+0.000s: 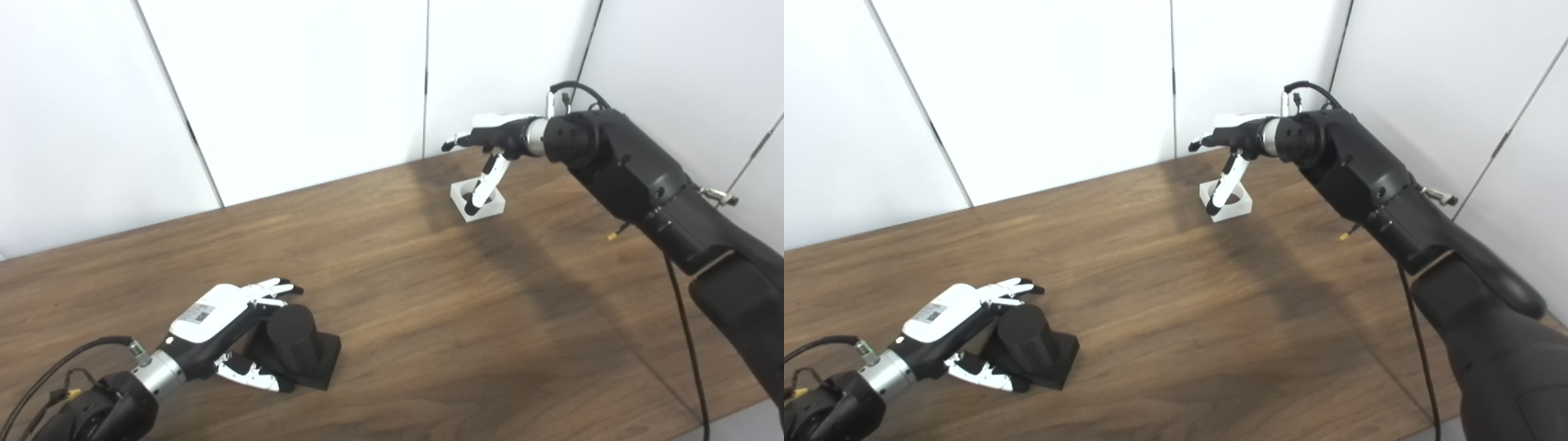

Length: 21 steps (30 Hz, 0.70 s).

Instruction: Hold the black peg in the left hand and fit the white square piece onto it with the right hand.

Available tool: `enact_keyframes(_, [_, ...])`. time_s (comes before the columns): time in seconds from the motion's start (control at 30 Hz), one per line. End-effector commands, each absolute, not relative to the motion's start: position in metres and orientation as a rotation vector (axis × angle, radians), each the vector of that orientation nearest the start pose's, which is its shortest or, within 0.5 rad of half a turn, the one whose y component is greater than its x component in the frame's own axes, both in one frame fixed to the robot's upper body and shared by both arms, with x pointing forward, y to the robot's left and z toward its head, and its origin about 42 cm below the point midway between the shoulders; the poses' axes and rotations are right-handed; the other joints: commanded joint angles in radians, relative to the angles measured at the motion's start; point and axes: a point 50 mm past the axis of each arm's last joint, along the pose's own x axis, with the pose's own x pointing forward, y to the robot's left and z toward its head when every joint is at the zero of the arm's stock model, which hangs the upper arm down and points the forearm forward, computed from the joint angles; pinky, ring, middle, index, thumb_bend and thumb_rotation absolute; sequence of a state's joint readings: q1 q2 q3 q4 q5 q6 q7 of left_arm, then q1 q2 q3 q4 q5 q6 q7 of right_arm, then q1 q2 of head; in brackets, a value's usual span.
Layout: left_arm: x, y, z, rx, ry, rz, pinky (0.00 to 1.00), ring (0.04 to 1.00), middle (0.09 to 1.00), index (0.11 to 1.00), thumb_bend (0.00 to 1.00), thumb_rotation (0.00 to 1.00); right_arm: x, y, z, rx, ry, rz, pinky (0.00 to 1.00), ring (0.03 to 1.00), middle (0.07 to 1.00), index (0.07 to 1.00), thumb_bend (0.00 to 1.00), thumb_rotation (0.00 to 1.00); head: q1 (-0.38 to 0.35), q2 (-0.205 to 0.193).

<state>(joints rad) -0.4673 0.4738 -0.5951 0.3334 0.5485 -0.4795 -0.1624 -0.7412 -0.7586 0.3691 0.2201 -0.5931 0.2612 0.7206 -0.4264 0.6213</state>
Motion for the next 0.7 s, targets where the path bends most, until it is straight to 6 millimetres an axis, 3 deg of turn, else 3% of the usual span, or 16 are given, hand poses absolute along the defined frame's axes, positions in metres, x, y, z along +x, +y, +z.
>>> enact_keyframes(0.0, [0.364,0.235,0.102,1.266,-0.316,-1.011,0.88,0.932,0.896,0.488,0.52,0.06,0.469,-0.358,0.345,-1.501,0.226,0.374,0.99,1.000,1.000,0.970,1.00,0.36,-0.002,0.002])
enact_keyframes(0.3, [0.365,0.234,0.098,1.265,-0.310,-1.010,0.87,0.930,0.890,0.488,0.52,0.06,0.473,-0.357,0.333,-1.641,0.239,0.375,1.00,1.000,1.000,0.970,1.00,0.31,0.004,-0.004])
enact_keyframes(0.67, [0.364,0.232,0.100,1.260,-0.310,-1.016,0.88,0.938,0.897,0.488,0.52,0.06,0.476,-0.362,0.324,-1.690,0.264,0.370,1.00,1.000,1.000,0.973,0.98,0.30,0.007,-0.002])
